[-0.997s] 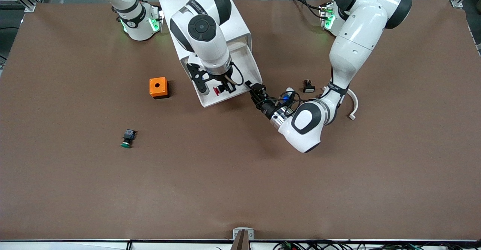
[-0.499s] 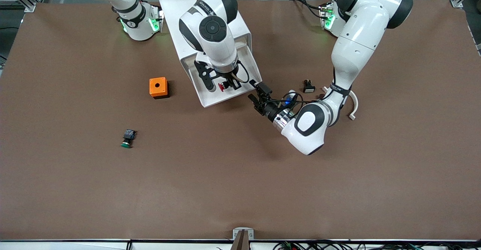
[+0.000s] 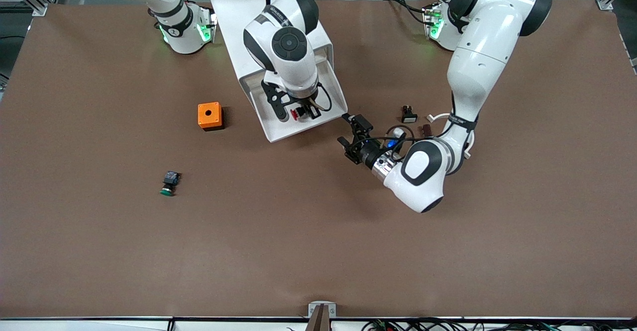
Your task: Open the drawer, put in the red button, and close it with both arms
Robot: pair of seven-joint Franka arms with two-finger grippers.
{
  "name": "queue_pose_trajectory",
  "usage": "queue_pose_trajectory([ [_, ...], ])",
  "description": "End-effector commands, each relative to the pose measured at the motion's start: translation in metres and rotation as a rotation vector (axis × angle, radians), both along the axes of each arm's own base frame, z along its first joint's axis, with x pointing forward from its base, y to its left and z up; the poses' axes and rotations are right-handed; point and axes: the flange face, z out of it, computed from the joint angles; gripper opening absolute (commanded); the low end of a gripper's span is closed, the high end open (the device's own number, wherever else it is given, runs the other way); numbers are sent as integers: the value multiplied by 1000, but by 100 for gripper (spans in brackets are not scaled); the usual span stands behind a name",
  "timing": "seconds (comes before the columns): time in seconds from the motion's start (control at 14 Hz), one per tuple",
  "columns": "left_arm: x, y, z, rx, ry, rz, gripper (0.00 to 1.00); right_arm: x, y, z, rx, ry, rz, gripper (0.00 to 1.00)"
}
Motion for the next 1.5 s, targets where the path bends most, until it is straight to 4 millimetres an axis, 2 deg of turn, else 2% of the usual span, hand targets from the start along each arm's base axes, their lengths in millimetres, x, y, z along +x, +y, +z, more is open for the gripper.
queue_pose_trajectory([
  [0.0,13,25,16,-98,-139,-57,100,-4,3,-3,-9,11,-12,0],
  [0.21,18,37,33,-184,-360,-230,100,-5,2,-6,-13,15,-12,0],
  [0.43,18,37,49,-257,-526,-394,100,-8,4,-12,-24,17,-2,0],
  [0.57,17,25,59,-241,-643,-540,100,-9,4,-13,-26,19,-7,0],
  [0.71,18,10,58,-194,-765,-677,100,-9,5,-12,-26,18,-14,0],
  [0.78,21,6,60,-180,-809,-730,100,-9,5,-12,-26,18,-14,19],
  [0.85,27,5,64,-152,-856,-765,100,-9,5,-12,-26,18,-14,66],
  [0.93,34,2,68,-120,-913,-786,100,-11,6,-12,-28,18,-10,86],
  [1.0,39,-3,69,-104,-977,-817,100,-13,8,-12,-29,14,-3,100],
  [1.21,60,-8,72,-57,-1170,-857,100,-14,11,-9,-45,-14,27,100],
  [1.42,67,-13,77,-77,-1263,-878,100,-7,17,11,-45,-63,109,100],
])
